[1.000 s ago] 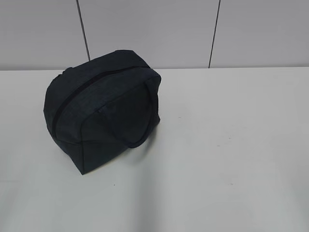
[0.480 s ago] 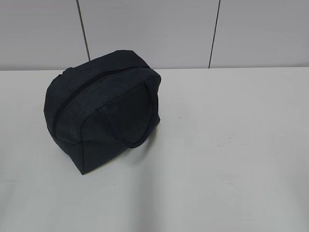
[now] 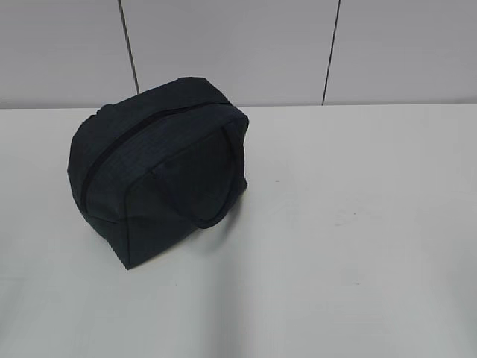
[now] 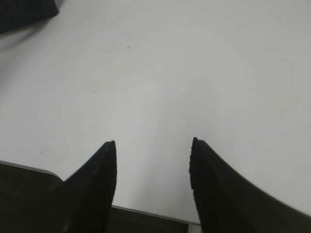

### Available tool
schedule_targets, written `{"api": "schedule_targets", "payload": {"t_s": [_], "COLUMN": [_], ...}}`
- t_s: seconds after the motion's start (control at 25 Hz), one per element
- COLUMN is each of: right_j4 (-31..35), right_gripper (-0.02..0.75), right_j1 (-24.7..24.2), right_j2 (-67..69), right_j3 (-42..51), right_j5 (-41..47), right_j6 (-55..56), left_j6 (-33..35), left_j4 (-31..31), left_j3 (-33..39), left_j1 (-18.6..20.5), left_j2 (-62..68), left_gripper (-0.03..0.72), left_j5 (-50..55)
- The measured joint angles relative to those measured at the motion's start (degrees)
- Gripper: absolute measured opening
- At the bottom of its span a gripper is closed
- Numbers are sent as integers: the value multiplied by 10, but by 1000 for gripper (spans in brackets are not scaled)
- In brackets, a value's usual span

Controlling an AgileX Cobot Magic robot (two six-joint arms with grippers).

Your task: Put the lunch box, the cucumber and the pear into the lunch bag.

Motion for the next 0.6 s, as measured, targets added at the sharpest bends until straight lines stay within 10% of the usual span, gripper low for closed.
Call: {"api": "schedule_targets", "payload": {"t_s": [0.6], "right_j4": [0], "right_gripper": [389], "right_j1": [-20], "right_j2": [0], "right_j3": [0], "right_j5": [0], "right_j6": [0], "left_j6": [-1], "left_j4": [0], "left_j3": [1], "left_j1": [103], "left_j2": [0], "left_gripper": [339], "left_j5": [0]}}
